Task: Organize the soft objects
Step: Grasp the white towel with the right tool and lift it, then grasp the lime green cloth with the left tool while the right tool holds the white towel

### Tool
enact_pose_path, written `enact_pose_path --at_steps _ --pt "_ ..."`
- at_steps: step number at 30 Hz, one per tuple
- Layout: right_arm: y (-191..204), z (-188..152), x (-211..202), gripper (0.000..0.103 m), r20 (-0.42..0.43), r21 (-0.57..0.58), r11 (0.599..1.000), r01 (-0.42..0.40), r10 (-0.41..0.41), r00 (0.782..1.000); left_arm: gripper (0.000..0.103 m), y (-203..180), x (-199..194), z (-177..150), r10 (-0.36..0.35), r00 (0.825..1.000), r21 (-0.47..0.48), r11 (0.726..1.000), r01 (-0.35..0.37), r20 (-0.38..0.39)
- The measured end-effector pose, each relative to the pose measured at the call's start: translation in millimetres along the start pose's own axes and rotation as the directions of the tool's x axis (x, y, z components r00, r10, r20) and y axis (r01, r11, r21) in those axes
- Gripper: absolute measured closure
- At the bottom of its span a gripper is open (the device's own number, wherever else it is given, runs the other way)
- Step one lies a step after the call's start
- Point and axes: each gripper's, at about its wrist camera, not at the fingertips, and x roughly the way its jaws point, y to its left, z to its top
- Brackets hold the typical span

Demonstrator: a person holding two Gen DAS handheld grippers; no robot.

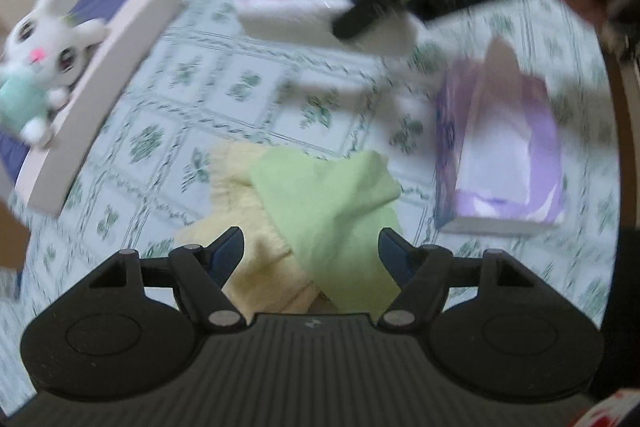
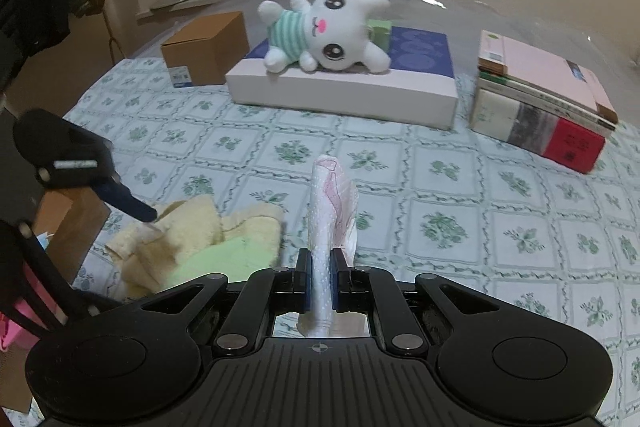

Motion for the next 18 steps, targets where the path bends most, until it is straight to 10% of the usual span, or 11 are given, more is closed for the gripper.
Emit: enact_pose_path --at_steps 8,18 --pt "-28.9 -18.1 1.0 0.094 -0.009 0.055 0.998 0.013 -0.013 1.0 0.046 -18.0 42.5 16.3 0.039 0.992 0.169 0.985 -0.018 -0.123" --pt "-43.1 -30.1 -3.4 0.094 -0.001 0.09 0.996 0.009 -0.008 1.0 0.095 -17.4 38.5 29.0 0.053 0.991 0.15 0.988 -0.034 -0.121"
